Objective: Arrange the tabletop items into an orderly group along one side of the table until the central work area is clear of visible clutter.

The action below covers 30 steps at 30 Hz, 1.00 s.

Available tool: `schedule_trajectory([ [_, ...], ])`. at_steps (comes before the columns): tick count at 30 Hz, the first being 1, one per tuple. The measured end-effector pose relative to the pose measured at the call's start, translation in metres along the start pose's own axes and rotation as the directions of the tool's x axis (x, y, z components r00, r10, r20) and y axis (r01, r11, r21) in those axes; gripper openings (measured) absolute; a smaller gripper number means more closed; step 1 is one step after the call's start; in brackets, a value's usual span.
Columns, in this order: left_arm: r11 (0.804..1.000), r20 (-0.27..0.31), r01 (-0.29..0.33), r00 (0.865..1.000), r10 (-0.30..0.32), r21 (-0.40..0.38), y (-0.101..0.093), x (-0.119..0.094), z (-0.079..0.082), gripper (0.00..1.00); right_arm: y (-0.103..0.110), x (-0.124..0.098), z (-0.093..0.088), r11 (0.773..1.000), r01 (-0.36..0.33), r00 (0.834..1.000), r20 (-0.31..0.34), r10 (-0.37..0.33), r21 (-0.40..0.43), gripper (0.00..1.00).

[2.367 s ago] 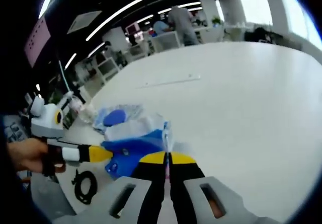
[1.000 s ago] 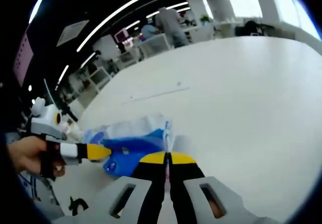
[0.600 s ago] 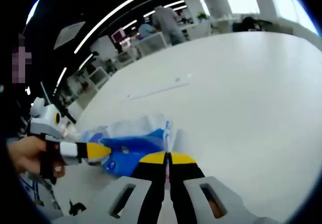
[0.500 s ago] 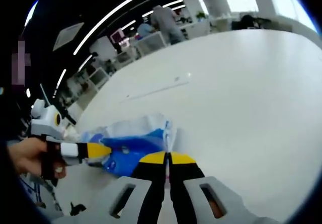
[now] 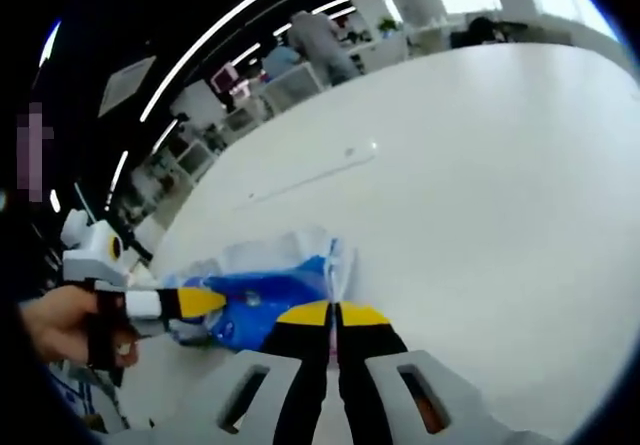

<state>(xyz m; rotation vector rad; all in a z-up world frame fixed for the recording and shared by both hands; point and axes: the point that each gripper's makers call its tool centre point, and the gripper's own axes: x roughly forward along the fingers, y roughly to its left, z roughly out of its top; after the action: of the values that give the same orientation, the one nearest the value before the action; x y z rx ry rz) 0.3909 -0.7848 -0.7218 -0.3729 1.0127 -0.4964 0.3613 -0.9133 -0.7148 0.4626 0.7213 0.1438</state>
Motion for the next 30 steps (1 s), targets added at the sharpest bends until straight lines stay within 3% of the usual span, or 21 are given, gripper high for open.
schedule_trajectory([
  [6,1.0,-0.006,0.0,1.0,0.0,0.01,-0.0001,0.0011,-0.0013,0.03,-0.0026,0.0018,0.0004,0.999,0.005,1.0,0.01,-0.006,0.051,0.0],
  [22,1.0,-0.002,-0.009,1.0,0.009,0.021,0.0012,0.0034,0.0009,0.05,-0.003,0.0012,-0.0064,0.998,-0.001,1.0,0.001,0.001,0.065,0.0],
  [30,0.999,-0.003,-0.007,1.0,0.007,0.044,-0.0008,0.0025,0.0009,0.07,-0.0045,-0.0002,-0.0044,0.999,0.004,1.0,0.001,-0.004,0.052,0.07],
])
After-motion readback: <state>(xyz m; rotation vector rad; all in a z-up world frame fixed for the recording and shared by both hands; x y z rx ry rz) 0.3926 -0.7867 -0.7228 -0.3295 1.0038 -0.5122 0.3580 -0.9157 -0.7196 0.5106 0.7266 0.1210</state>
